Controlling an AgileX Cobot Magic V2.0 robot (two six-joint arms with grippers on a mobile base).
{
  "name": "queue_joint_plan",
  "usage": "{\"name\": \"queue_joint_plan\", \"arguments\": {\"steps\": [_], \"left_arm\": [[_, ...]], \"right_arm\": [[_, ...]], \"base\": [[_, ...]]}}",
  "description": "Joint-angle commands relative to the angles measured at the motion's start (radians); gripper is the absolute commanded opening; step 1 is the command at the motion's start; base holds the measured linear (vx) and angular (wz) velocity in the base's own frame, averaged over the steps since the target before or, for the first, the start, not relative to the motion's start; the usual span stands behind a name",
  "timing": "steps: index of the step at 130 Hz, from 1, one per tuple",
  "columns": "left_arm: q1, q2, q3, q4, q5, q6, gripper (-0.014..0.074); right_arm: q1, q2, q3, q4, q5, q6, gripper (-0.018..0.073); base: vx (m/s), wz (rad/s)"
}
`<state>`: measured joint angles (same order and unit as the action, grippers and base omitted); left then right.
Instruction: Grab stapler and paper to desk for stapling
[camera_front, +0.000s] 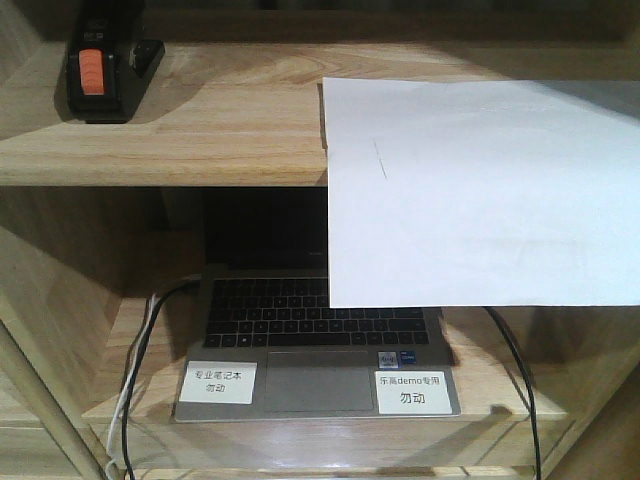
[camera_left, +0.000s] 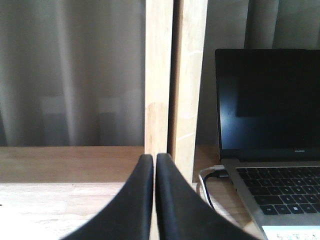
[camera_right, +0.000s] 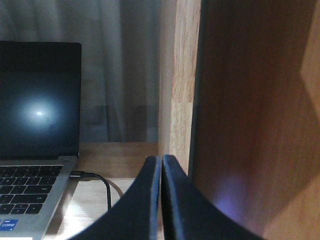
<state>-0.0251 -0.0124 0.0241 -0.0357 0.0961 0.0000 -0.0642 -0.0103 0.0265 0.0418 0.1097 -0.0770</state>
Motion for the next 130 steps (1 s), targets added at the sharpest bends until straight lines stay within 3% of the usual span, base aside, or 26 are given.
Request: {"name": "queue_joint_plan", "arguments": {"steps": [1,130], "left_arm": [[-0.001,-0.016,0.011,-0.009,-0.081,-0.007,-0.0006],[-0.001,-0.016,0.011,-0.009,-0.081,-0.007,-0.0006]], "right_arm": [[-0.007,-0.010,0.004,-0.005,-0.071,-0.006,-0.0006],[-0.007,-0.010,0.004,-0.005,-0.072,-0.006,-0.0006]], "base": [[0.00,0.00],[0.00,0.00]]}}
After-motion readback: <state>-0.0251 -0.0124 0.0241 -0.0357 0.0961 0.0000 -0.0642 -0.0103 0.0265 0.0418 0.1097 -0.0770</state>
